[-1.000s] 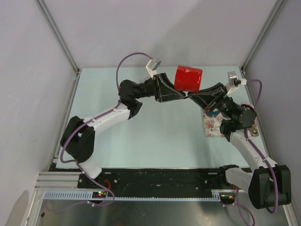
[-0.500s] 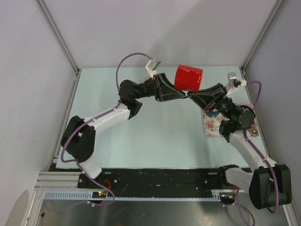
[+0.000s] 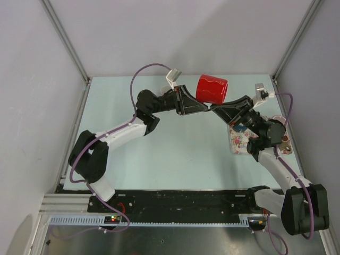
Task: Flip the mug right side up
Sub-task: Turn over the cup on the tray.
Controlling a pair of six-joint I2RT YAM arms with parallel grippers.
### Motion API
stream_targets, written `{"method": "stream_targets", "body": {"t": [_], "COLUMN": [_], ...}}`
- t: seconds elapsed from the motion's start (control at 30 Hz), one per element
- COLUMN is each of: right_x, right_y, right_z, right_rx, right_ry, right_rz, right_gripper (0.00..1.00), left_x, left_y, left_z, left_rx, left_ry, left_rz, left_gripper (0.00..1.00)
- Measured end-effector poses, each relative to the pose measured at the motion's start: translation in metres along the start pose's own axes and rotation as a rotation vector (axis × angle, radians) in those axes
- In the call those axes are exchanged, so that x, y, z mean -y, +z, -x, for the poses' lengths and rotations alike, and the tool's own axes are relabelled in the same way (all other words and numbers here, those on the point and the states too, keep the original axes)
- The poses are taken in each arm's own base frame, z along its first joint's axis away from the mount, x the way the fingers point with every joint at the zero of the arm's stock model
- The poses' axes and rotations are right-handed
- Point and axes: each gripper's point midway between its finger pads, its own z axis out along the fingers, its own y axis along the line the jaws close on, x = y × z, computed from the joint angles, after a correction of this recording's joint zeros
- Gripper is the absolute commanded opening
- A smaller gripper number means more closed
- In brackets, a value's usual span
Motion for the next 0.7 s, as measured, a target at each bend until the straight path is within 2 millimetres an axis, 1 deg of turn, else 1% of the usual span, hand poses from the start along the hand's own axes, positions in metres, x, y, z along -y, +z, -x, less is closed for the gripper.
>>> {"method": "stream_targets", "body": {"t": [0.13, 0.3, 0.4, 0.47, 0.7], "right_x": [0.0062, 0.0069, 0.0092, 0.0105, 0.0102], "right_y": [-0.0005, 0.0007, 0.0012, 0.0020, 0.0060], "right_z": [-0.0035, -0.0042, -0.0053, -0.0063, -0.0056], "right_rx": [0.001, 0.002, 0.001, 0.002, 0.023], "right_ry": [-0.006, -0.029, -0.034, -0.033, -0.021], "right_rz": [-0.016, -0.016, -0.023, -0.028, -0.031], "right_gripper": [0.00, 0.00, 0.00, 0.00, 0.00], "left_x": [-0.0065, -0.0076, -0.0081, -0.0089, -0.0081], "left_y": [-0.0018, -0.0026, -0.0027, -0.0036, -0.0054], "left_z": [0.0001, 0.0010, 0.0009, 0.0018, 0.0050], "left_rx": [0.001, 0.003, 0.003, 0.005, 0.012], "left_ry": [-0.023, -0.026, -0.028, -0.030, -0.035], "left_rz": [0.025, 0.030, 0.032, 0.035, 0.032], "left_gripper": [0.33, 0.37, 0.37, 0.33, 0.08]}}
